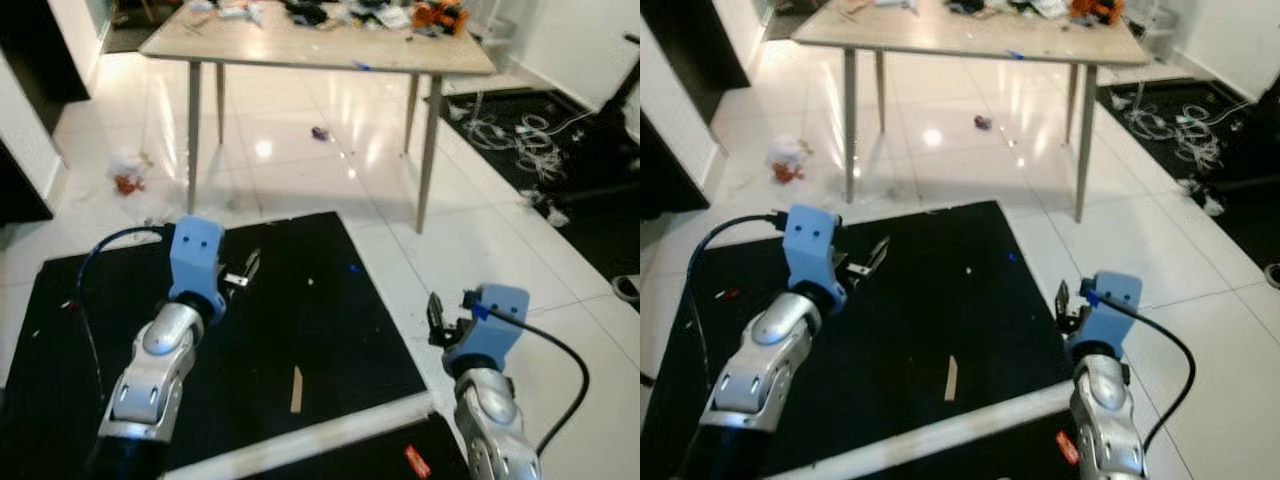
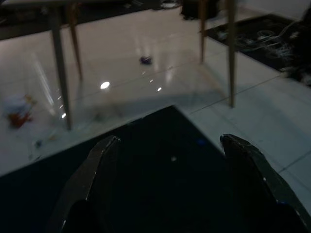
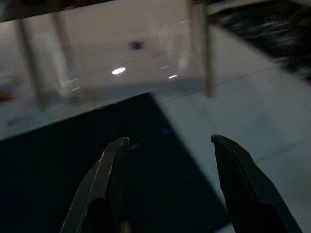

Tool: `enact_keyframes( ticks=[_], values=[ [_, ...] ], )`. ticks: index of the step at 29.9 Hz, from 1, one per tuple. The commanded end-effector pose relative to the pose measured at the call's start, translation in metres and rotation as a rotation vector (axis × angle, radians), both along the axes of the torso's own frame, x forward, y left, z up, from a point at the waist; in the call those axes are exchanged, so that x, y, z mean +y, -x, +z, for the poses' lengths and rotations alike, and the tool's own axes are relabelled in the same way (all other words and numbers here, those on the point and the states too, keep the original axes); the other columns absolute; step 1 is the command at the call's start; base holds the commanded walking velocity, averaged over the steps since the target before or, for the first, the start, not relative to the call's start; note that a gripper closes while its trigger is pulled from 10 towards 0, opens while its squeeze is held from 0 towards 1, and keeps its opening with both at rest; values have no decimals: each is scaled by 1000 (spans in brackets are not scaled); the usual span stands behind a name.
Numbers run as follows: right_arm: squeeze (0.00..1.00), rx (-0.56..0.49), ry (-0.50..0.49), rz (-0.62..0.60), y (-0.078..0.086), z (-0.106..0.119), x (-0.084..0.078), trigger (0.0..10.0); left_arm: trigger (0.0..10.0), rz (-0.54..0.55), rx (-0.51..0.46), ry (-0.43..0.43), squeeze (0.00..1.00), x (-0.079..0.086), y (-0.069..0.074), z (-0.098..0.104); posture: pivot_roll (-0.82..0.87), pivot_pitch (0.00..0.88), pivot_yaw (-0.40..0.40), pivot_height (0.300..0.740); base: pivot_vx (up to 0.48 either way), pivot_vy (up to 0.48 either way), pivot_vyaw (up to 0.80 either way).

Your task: Picking trash to rubbish bin

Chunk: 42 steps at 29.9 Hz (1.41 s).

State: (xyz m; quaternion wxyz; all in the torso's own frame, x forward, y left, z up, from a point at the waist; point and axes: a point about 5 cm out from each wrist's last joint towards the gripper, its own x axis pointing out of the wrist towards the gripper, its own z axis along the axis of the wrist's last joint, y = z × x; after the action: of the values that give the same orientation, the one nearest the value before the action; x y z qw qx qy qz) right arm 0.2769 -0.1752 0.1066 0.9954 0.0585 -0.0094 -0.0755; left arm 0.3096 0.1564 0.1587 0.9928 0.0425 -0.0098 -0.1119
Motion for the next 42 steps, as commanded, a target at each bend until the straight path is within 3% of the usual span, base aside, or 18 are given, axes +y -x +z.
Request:
enact_keyframes(
  ticks=[1,20,27,42],
  values=[
    [0,25,6,-16,2,-4,-6,10000,10000,-16,-2,7,0,-3,2,0,-31,141,31,740,337,0,0],
    [0,18,-11,-37,3,-3,-9,10000,10000,-25,3,-2,0,-2,3,-1,-35,146,34,740,336,0,0],
    [0,19,-15,-43,3,-3,-9,10000,10000,-26,7,-7,0,-2,3,-1,-35,149,37,740,335,0,-770],
    [0,11,-11,-49,4,-2,-10,10000,10000,-29,9,-7,0,-2,3,-1,-34,148,38,740,335,0,0]
  ],
)
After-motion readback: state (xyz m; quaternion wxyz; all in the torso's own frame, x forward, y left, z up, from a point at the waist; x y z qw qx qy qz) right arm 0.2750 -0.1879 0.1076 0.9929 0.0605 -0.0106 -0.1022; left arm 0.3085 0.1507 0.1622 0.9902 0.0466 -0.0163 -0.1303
